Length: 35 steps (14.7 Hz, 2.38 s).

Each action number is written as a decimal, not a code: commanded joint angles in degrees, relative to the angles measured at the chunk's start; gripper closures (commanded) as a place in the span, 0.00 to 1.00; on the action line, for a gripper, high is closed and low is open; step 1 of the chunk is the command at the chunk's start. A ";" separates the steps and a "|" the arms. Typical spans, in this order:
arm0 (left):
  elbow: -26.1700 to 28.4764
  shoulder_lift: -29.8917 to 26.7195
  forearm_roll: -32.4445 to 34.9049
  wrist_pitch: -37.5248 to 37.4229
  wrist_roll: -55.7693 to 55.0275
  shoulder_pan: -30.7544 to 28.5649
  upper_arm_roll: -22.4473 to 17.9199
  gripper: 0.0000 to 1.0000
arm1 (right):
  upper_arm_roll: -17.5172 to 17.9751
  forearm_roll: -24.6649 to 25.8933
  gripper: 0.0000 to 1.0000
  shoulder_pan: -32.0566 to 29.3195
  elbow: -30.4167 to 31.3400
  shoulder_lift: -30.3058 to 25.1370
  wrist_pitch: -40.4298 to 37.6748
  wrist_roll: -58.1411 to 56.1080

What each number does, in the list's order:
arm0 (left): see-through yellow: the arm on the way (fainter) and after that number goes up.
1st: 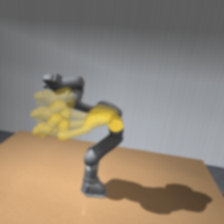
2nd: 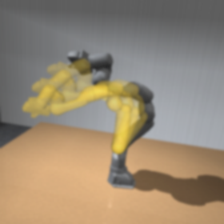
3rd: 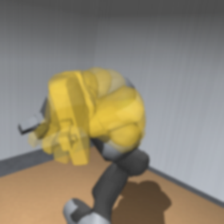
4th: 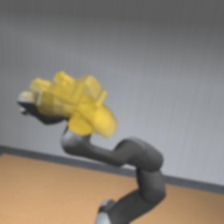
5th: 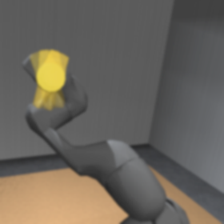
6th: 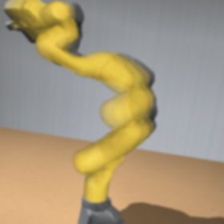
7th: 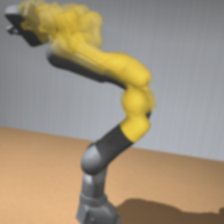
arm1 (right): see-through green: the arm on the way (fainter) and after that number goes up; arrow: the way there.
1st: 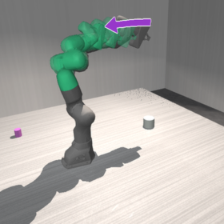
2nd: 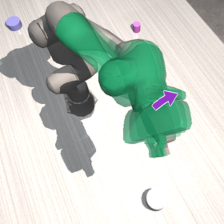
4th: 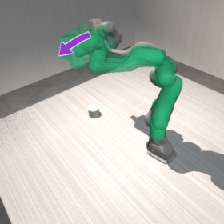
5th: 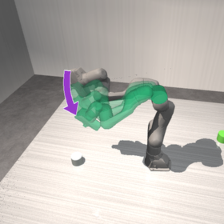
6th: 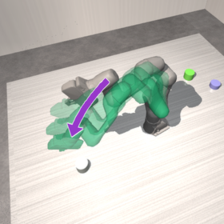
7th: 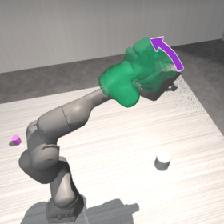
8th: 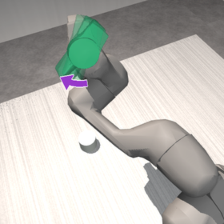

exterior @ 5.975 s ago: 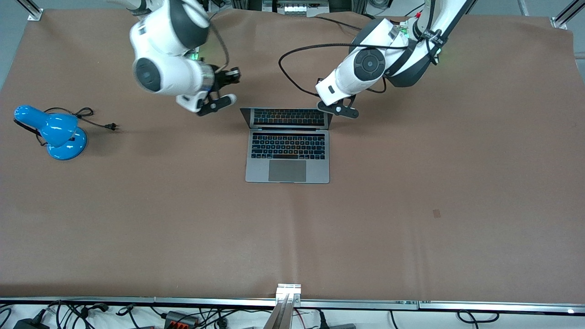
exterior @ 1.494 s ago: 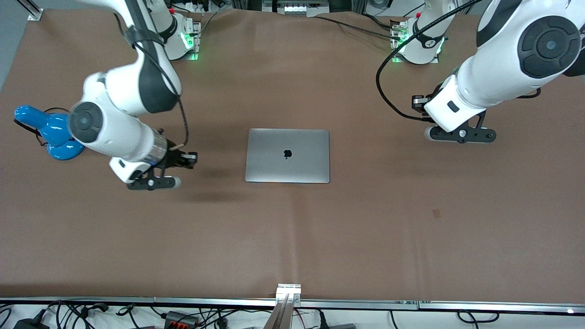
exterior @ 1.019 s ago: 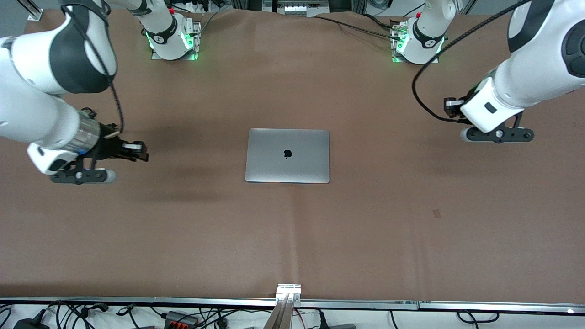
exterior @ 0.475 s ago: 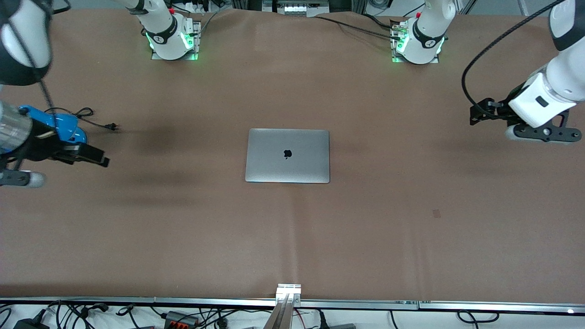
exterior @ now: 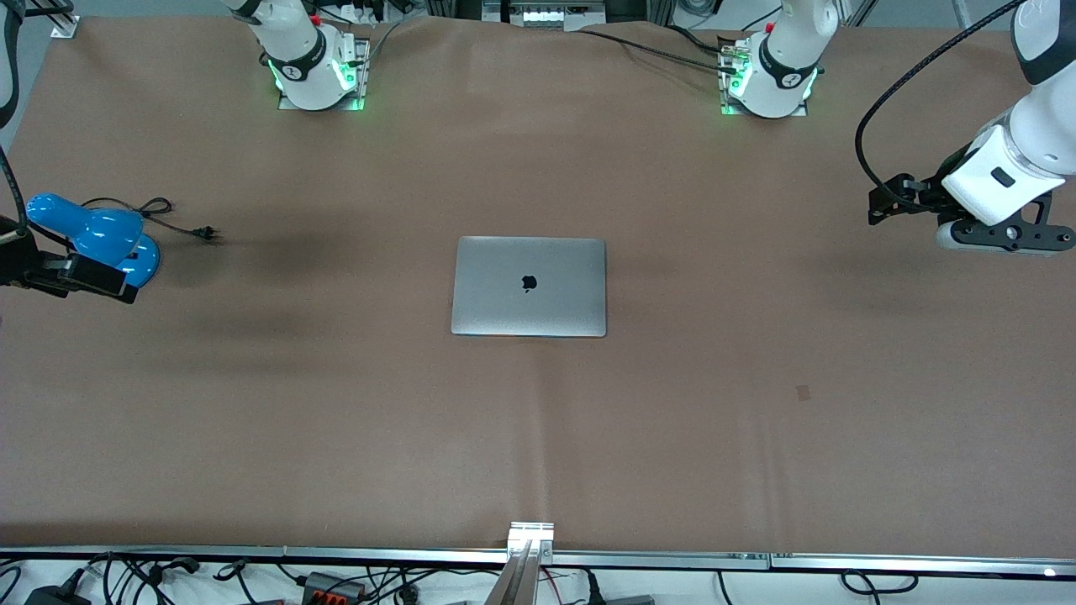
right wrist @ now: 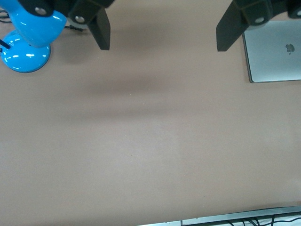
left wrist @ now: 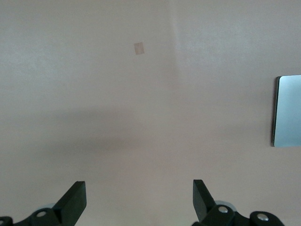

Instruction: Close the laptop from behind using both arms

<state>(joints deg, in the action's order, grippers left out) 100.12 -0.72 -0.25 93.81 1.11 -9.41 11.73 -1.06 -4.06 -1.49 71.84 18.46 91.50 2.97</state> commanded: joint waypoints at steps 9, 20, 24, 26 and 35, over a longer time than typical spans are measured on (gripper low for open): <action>0.69 -0.33 -1.86 0.58 0.21 -0.79 -0.57 0.00 | -1.84 2.39 0.00 1.22 21.46 -15.88 7.01 -5.17; -4.05 0.37 -1.77 -2.93 -0.05 4.37 -5.10 0.00 | -1.40 5.29 0.00 1.40 28.00 -22.68 8.08 -5.26; -4.14 1.42 -1.86 -2.49 -0.05 10.47 -11.47 0.00 | -1.31 4.85 0.00 1.40 27.39 -22.68 6.15 -5.35; -4.05 1.60 -2.12 -2.58 -0.05 10.55 -11.38 0.00 | -1.22 4.85 0.00 1.40 27.21 -22.68 5.71 -4.73; -3.70 1.51 -2.47 -3.28 -0.05 10.29 -11.38 0.00 | -1.31 5.02 0.00 1.40 27.21 -22.85 4.39 -4.47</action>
<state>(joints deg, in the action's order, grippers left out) 97.30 0.44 -1.23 91.66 0.97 0.32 1.21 -2.26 0.40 -0.47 98.51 -3.04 96.77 -1.39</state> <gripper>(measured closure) 0.000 0.000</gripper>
